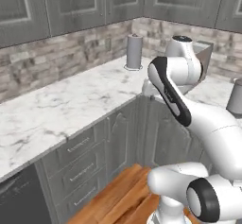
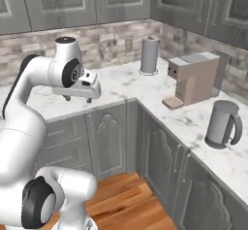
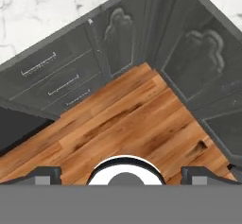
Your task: Navigate to the coffee machine.
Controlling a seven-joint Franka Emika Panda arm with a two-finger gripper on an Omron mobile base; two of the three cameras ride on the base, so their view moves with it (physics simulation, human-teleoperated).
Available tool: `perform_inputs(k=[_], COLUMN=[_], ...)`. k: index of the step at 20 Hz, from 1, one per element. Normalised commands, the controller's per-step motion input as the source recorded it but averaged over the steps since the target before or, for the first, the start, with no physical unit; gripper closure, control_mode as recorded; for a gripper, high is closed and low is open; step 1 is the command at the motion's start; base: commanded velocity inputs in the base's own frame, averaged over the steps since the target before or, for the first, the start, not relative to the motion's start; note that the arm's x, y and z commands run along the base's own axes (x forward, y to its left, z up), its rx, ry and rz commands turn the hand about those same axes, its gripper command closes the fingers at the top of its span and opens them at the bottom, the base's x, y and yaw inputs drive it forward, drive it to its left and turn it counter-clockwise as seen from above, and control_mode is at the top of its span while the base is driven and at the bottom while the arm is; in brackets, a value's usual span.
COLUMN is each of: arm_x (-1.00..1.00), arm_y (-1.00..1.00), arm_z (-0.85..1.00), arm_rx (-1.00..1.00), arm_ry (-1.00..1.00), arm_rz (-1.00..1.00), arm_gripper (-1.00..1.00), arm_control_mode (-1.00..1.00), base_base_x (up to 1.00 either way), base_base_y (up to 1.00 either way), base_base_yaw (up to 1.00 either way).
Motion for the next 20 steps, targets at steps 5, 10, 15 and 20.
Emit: perform_inputs(k=[5,10,15,20], arm_x=[0.00,0.00,0.00,0.00], arm_y=[0.00,0.00,0.00,0.00], arm_z=[0.00,0.00,0.00,0.00], arm_rx=[0.00,0.00,0.00,0.00], arm_ry=[0.00,0.00,0.00,0.00], arm_rz=[0.00,0.00,0.00,0.00], arm_gripper=[-1.00,-1.00,-1.00,-1.00], arm_control_mode=[1.00,1.00,1.00,1.00], base_base_x=[0.98,0.65,0.30,0.34], base_base_y=[0.37,0.36,0.03,0.00], base_base_yaw=[-0.60,-0.54,-0.59,-0.63])
